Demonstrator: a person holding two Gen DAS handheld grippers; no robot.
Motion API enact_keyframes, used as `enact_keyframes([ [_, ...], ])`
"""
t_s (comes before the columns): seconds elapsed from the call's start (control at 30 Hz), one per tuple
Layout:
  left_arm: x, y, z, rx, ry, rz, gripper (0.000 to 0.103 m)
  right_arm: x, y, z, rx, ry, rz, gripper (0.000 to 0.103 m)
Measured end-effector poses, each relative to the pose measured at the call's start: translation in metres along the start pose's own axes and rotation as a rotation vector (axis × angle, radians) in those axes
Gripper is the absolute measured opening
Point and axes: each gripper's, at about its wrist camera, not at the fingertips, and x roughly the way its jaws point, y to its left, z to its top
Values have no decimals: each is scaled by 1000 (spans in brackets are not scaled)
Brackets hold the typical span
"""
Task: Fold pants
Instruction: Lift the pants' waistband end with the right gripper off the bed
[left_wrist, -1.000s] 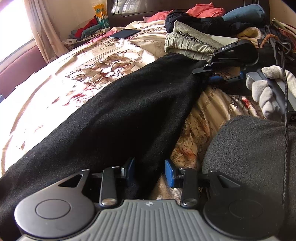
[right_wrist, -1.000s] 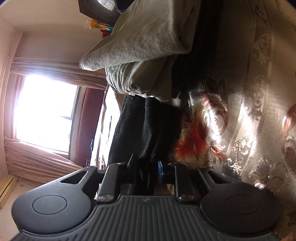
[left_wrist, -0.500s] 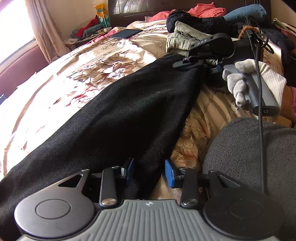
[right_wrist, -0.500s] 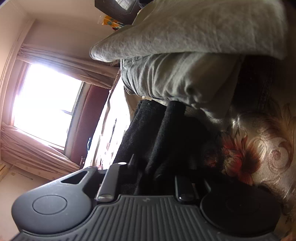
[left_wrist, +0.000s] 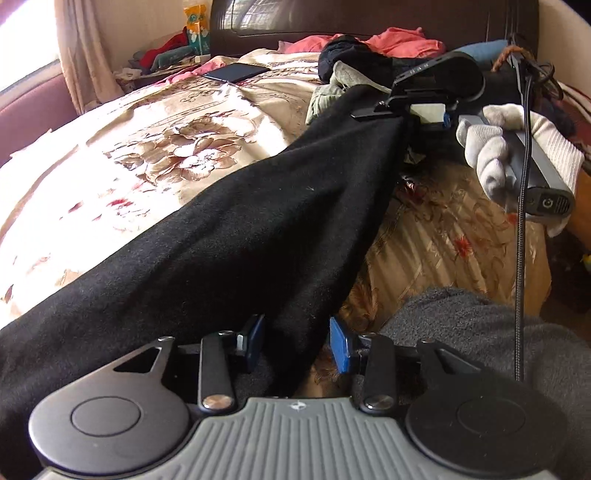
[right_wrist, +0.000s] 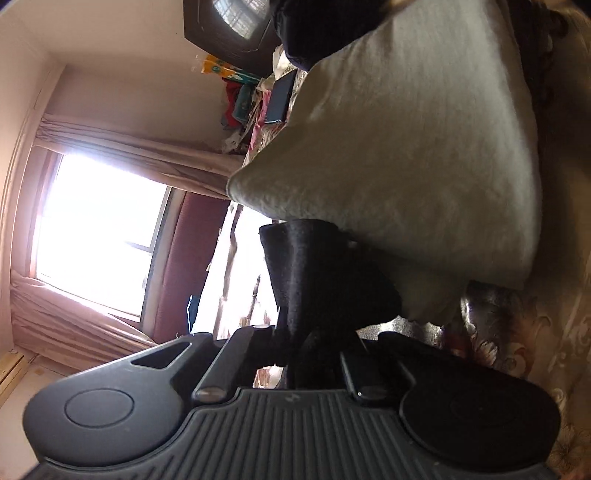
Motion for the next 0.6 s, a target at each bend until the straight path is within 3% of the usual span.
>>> enact_keyframes([
  [0.13,-32,13,-17,25,-23,105,51,-11,46,-10,-123,-12,61,6],
  [0.3,-68,50,-54,-94,23,276,51,-13,111,-40,-255,62,183,7],
  [0.43,-104,70,-76,-225,28,389,51,3,172,-90,-396,201,304,7],
  [0.6,-158,85,-101,-271,9,552,52,31,221,-184,-519,421,409,7],
])
